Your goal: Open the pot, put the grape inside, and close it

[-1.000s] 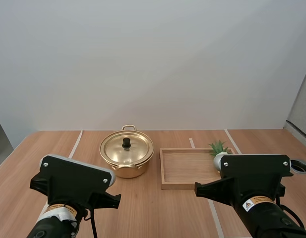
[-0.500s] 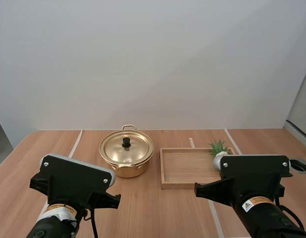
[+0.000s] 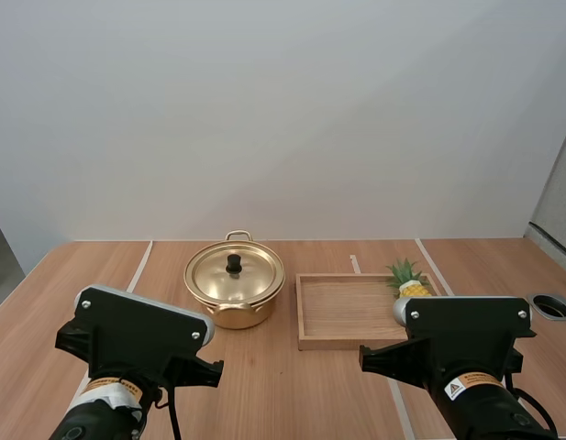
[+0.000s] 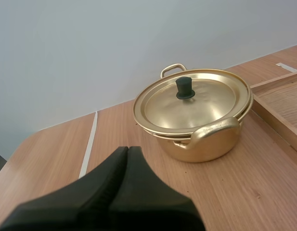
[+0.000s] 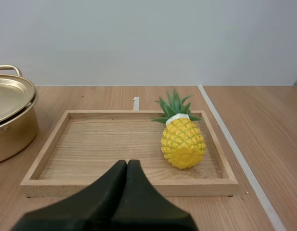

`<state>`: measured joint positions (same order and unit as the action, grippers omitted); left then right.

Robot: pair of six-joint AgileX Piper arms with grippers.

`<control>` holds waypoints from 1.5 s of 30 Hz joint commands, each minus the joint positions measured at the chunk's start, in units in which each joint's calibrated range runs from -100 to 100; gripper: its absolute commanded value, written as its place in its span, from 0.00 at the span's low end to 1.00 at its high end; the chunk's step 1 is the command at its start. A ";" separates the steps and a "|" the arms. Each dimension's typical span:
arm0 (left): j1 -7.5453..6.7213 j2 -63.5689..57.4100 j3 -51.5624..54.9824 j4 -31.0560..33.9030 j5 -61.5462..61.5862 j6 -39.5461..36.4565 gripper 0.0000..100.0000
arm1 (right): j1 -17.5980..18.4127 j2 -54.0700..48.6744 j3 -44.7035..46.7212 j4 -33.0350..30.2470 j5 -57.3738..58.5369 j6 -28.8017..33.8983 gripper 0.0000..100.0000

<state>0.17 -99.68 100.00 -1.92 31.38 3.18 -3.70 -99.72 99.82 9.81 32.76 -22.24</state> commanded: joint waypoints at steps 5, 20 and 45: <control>-0.13 -0.32 0.00 -0.38 0.06 -0.08 0.00 | -0.22 -0.28 0.18 0.17 -1.17 -0.12 0.01; -0.13 -0.32 0.00 -0.38 0.06 -0.08 0.00 | -0.22 -0.28 0.18 0.17 -1.17 -0.12 0.01; -0.13 -0.32 0.00 -0.62 -0.75 -6.82 0.00 | -0.22 -0.28 0.18 0.17 -1.17 -0.12 0.01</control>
<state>0.17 -99.68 100.00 -1.92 31.38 -3.05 -3.70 -99.72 99.82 9.81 32.76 -22.24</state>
